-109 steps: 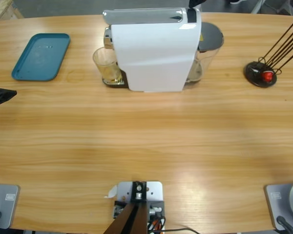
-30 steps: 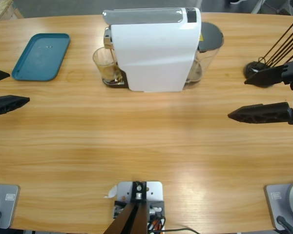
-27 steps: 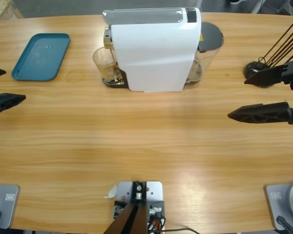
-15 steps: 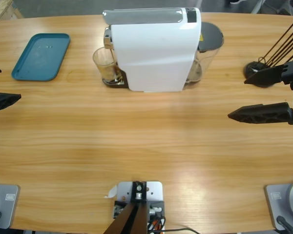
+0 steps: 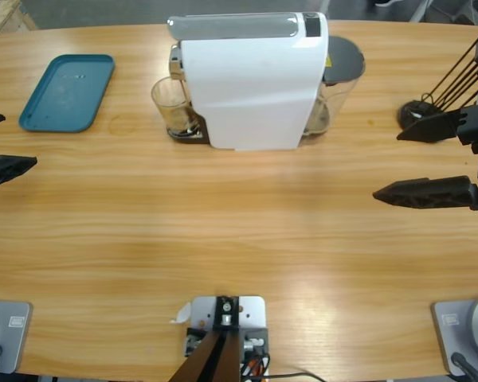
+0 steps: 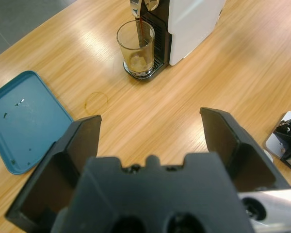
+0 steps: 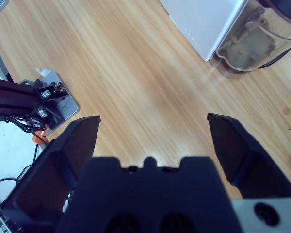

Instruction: Pour coffee

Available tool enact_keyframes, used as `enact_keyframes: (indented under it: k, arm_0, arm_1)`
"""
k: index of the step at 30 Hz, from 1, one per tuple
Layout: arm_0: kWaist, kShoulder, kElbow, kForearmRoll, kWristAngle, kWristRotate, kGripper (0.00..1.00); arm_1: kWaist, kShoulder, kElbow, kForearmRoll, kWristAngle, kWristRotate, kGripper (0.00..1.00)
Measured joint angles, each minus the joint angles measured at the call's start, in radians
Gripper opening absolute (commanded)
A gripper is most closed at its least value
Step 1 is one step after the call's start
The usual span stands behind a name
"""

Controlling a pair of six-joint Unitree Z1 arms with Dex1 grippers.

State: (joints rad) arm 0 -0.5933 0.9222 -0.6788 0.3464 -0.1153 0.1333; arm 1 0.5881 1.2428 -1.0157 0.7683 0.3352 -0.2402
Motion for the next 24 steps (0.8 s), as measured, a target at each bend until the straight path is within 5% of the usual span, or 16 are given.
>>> enact_keyframes:
  k: [24]
  arm_0:
    - [-0.018,0.0,0.001,0.0,0.0,0.0,0.881]
  arm_1:
    - [0.0,-0.021,0.032,0.0,0.0,-0.002,1.0]
